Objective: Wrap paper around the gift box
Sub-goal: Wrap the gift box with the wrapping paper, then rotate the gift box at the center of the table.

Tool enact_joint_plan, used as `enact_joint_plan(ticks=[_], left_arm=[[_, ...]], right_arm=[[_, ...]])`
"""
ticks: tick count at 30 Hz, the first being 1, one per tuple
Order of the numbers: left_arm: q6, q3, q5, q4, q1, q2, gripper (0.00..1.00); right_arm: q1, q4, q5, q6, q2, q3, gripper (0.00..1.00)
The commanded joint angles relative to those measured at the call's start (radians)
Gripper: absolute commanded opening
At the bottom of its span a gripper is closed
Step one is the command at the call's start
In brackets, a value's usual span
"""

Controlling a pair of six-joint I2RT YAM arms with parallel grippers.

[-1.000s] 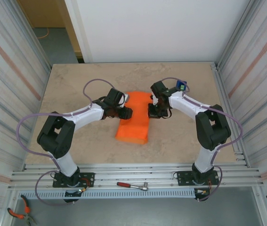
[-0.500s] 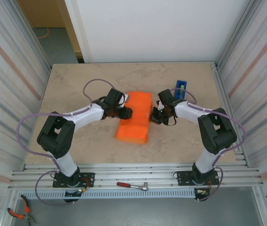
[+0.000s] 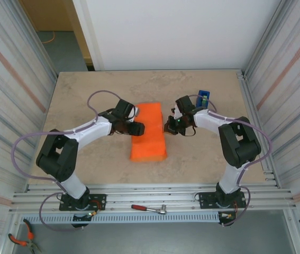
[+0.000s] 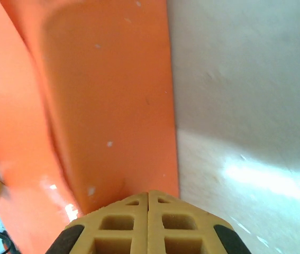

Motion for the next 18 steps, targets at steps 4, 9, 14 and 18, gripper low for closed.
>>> enact_joint_plan(ticks=[4, 9, 14, 18], left_arm=[[-0.047, 0.007, 0.109, -0.012, 0.107, -0.141, 0.7], [-0.107, -0.003, 0.2, 0.043, 0.232, -0.149, 0.76], [-0.153, -0.001, 0.296, 0.103, 0.272, -0.075, 0.8], [-0.221, -0.008, 0.351, 0.199, 0.26, 0.001, 0.81]], right_arm=[[-0.048, -0.071, 0.053, -0.078, -0.034, 0.025, 0.0], [-0.077, -0.063, 0.04, -0.045, -0.097, 0.002, 0.3], [-0.041, -0.034, 0.009, -0.014, -0.089, 0.048, 0.58], [0.006, -0.012, 0.021, 0.015, -0.019, 0.114, 0.62]])
